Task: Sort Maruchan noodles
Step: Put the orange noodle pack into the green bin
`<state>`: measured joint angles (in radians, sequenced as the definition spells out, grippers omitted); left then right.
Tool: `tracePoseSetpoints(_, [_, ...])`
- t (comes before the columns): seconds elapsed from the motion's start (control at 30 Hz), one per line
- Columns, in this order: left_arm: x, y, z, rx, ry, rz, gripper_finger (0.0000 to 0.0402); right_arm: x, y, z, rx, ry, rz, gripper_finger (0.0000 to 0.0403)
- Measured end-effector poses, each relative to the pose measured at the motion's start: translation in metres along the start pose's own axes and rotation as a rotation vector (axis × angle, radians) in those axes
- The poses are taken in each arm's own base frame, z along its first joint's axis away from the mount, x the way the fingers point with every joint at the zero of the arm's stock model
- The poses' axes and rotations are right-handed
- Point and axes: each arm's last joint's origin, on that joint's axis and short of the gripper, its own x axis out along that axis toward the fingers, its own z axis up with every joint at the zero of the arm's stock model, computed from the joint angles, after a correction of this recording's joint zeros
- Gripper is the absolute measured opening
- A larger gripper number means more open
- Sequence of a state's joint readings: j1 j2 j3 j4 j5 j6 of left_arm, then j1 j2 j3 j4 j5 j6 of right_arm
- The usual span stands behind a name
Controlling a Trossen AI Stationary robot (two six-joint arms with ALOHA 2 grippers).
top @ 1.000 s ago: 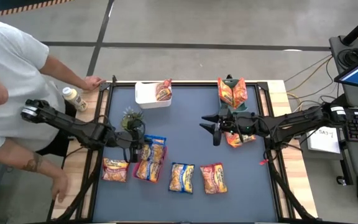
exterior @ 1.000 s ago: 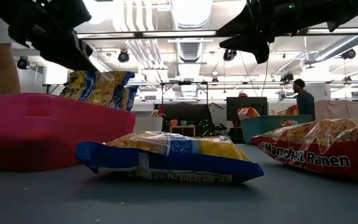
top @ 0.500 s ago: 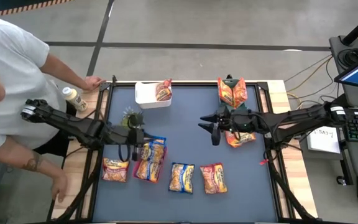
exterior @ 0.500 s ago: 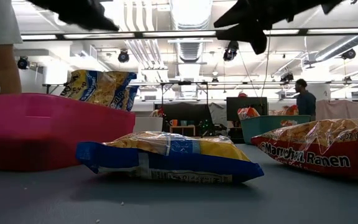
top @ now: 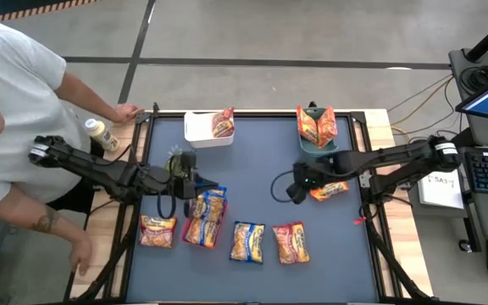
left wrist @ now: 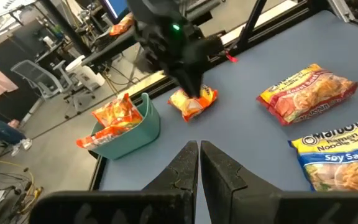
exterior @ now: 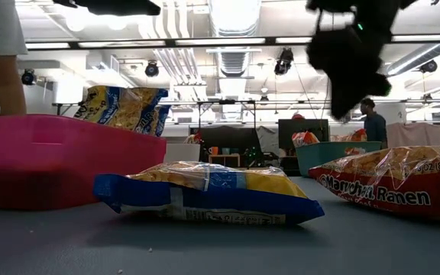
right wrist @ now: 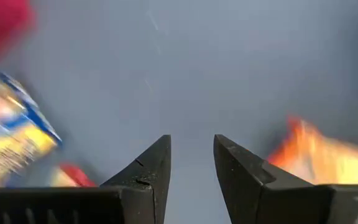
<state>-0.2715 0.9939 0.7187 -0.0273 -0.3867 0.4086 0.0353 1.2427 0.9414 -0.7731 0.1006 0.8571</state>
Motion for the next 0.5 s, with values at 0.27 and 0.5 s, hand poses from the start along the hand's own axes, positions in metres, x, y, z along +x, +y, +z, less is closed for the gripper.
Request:
tracePoseSetpoints(0.27, [0.003, 0.001, -0.002, -0.001, 0.013, 0.005, 0.0, 0.016, -0.025, -0.024, 0.173, 0.237, -0.367, 0.0058])
tracePoseSetpoints(0.5, [0.003, 0.001, -0.003, -0.001, 0.018, 0.007, 0.0, 0.019, -0.039, -0.029, 0.192, 0.216, -0.531, 0.001])
